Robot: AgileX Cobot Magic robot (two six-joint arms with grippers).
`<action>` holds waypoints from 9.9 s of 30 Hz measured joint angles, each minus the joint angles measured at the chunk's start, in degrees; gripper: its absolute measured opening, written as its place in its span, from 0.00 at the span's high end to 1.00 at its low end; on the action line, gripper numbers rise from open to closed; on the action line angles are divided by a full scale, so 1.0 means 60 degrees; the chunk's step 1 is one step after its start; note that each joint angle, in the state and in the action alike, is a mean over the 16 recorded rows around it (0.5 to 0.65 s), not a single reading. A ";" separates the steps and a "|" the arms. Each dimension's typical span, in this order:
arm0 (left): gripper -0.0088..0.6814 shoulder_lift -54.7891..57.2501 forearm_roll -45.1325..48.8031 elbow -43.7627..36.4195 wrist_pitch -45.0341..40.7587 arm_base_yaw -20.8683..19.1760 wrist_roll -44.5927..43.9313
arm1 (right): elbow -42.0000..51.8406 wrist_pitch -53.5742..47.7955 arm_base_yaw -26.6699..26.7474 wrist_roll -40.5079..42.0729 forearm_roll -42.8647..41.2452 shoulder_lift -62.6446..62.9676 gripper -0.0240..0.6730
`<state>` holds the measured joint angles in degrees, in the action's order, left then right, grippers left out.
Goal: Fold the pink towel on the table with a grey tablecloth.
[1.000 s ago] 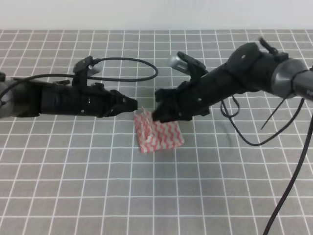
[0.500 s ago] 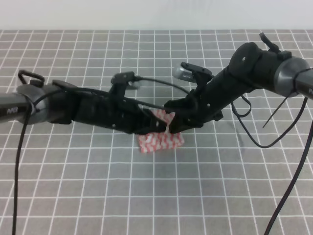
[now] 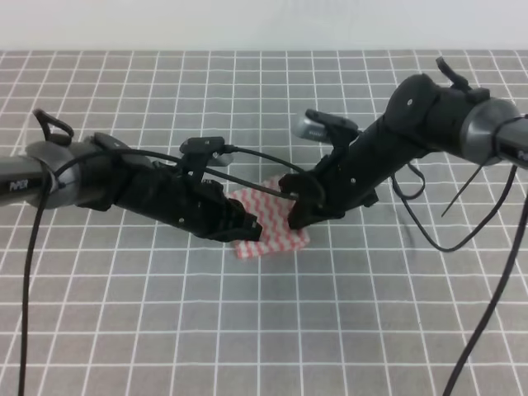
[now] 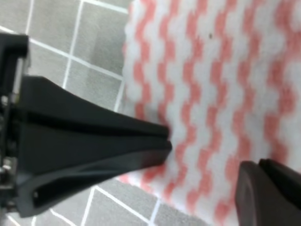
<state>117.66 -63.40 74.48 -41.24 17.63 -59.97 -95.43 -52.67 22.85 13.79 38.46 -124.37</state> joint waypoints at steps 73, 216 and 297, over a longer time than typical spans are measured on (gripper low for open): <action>0.99 0.0562 -0.0175 0.1592 0.0751 -0.0464 0.0567 | -0.1337 0.1643 -0.0300 -0.0266 0.0423 -0.1038 0.94; 0.99 -1.6883 -0.2501 -1.1916 0.6833 -0.1126 -0.2474 | 1.4767 0.8810 -0.1051 -0.0180 -0.3291 1.7433 0.99; 0.99 -1.9921 0.9841 -1.2642 0.3801 -0.2067 0.8954 | 1.5983 0.5874 -0.3061 -0.0223 -0.3702 2.0916 0.99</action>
<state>-1.87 -4.35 -1.37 -18.43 5.22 -6.25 0.47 -17.42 4.48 12.45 16.24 1.12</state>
